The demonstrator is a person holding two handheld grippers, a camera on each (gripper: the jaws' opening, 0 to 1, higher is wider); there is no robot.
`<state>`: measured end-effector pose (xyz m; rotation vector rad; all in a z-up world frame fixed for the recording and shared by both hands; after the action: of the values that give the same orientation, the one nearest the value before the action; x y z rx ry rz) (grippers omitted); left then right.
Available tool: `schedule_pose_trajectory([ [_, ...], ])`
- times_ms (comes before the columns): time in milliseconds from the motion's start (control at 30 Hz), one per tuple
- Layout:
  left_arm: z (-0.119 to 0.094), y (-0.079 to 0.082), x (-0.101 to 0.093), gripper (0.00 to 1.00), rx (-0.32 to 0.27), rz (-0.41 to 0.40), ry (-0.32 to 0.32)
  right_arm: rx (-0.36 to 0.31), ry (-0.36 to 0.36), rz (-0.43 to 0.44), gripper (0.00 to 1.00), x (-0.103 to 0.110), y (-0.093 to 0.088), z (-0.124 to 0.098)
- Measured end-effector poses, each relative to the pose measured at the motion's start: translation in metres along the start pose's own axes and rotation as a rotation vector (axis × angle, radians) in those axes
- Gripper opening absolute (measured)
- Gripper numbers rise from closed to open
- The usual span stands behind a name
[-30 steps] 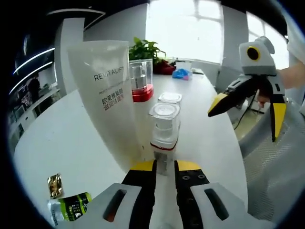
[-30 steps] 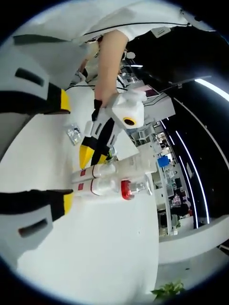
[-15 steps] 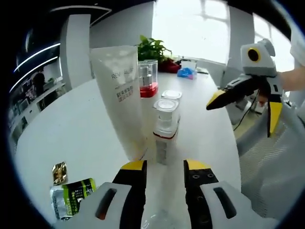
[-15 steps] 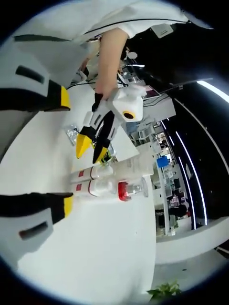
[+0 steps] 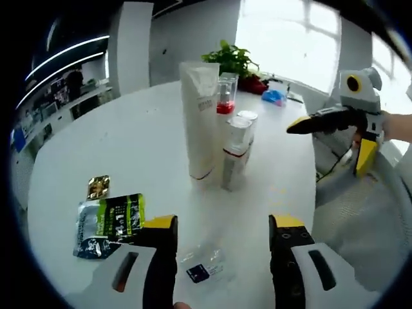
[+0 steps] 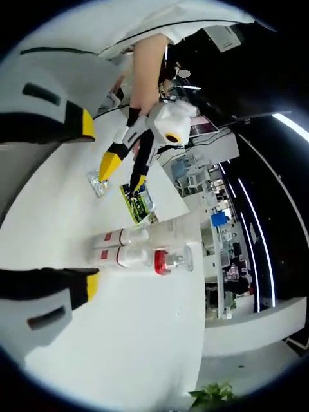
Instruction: Arrange the skincare products in the storage area until every visible bottle or jar stands upright without overlapping.
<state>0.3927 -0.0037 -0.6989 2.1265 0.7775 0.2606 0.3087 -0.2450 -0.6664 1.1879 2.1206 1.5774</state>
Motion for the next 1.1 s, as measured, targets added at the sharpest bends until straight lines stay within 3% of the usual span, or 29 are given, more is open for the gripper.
schedule_pose_trajectory([
  [367, -0.038, -0.025, -0.007, 0.73, 0.012, -0.117, 0.076, -0.018, -0.011, 0.000, 0.86, 0.006, 0.001, -0.010],
  [867, -0.079, -0.040, -0.025, 0.97, 0.004, -0.165, 0.139, -0.034, -0.007, 0.004, 0.91, 0.023, 0.001, -0.009],
  [1100, -0.097, -0.047, -0.028, 0.97, -0.006, -0.189, 0.185, -0.018, -0.035, -0.031, 0.99, 0.021, -0.001, -0.008],
])
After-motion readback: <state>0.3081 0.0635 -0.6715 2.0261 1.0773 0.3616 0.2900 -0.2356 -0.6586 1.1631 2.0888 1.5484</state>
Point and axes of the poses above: the point that each gripper's makers call its tool centre point, and the gripper's own axes: z roughly forward along the fingers, x roughly to its left, y roughly out of its top, the point moved 10 cm from there along -z, roughly backward along the fingers, and after that the axes turned 4 degrees about y, right-handed, at the moved point
